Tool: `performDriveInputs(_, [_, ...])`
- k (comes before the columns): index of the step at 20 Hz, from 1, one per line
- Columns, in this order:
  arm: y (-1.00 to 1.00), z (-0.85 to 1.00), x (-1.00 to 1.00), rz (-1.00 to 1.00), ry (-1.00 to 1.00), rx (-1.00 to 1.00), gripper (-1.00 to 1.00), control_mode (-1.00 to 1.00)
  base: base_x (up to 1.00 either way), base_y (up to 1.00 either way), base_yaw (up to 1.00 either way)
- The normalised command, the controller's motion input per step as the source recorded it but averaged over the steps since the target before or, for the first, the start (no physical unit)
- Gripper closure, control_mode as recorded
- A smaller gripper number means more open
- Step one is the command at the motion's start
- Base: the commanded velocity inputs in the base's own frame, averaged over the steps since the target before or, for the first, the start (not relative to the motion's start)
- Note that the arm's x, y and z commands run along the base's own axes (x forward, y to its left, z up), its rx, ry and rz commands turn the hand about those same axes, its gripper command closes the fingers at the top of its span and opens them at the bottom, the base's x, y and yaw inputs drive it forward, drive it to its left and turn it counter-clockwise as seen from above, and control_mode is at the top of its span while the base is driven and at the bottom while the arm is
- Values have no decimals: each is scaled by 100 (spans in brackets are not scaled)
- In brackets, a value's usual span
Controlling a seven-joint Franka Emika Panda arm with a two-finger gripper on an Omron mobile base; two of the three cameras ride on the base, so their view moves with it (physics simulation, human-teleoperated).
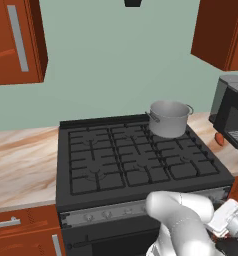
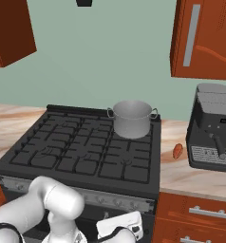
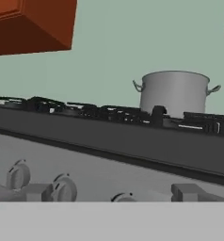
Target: Turn on the burner for the pot on the stove. Wait thirty seconds for the pot to heat up. Then add the sweet potato to the pot.
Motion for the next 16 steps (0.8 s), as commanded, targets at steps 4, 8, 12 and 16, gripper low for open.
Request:
performDriveInputs(4, [14, -10, 19, -5, 0, -8, -100, -100, 0, 0, 0])
performDriveInputs(8, [0, -23, 33, -2, 0, -7, -100, -100, 0, 0, 0])
performDriveInputs(12, [-5, -40, 20, 0, 0, -6, -100, -100, 0, 0, 0])
performDriveInputs(16, [-20, -52, 18, 0, 0, -4, -100, -100, 0, 0, 0])
